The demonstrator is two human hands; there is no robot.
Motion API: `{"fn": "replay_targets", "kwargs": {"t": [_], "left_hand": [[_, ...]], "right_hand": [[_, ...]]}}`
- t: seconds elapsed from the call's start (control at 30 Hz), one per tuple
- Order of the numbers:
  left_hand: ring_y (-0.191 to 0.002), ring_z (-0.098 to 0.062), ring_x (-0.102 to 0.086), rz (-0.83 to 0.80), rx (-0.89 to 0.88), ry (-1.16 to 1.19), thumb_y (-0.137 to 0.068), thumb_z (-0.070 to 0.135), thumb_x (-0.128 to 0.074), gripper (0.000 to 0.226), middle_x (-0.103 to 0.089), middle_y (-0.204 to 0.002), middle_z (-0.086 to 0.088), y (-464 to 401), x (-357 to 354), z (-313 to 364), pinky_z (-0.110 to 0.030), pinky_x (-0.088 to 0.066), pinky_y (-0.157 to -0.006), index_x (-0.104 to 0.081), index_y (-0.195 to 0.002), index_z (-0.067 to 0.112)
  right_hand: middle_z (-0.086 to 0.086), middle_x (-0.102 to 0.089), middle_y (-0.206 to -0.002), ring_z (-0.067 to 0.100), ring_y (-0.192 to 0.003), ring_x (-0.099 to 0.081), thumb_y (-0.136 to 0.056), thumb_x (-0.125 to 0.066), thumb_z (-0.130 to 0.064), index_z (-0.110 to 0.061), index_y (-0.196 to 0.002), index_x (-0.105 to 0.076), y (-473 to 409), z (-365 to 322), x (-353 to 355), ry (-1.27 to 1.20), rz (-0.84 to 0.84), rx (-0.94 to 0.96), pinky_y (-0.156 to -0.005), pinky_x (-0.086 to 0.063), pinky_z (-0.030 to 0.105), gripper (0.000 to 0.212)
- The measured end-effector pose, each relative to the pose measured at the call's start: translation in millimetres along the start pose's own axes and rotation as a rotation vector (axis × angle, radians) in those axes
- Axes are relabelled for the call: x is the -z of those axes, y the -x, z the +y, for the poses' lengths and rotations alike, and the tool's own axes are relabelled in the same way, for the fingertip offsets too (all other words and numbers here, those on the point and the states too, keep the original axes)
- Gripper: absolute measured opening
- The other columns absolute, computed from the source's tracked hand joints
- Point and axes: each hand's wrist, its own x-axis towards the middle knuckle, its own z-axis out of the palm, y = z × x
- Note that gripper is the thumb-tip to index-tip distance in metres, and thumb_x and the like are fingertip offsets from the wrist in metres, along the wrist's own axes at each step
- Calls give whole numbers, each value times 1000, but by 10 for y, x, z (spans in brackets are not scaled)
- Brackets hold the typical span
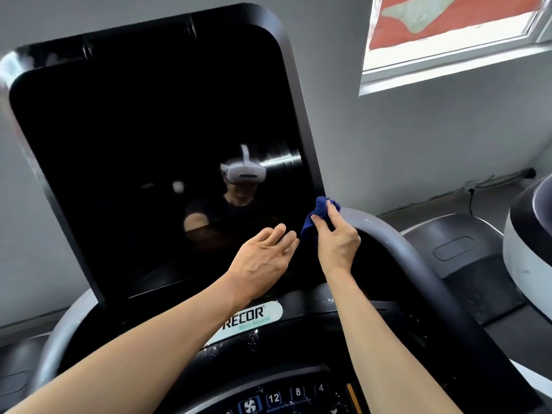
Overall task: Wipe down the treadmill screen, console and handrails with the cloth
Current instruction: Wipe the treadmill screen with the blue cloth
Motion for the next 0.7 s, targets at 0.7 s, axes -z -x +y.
{"fn": "replay_targets", "kwargs": {"t": [0.7], "left_hand": [[-134, -34, -45, 51, 26, 69, -91, 20, -41, 54, -52, -142, -8, 88, -16, -124, -39, -42, -107, -55, -143, 20]], "right_hand": [[3, -74, -114, 16, -107, -68, -85, -78, -28, -28, -128, -67, -342, -313, -83, 57, -69, 61, -96, -47, 21, 45]]}}
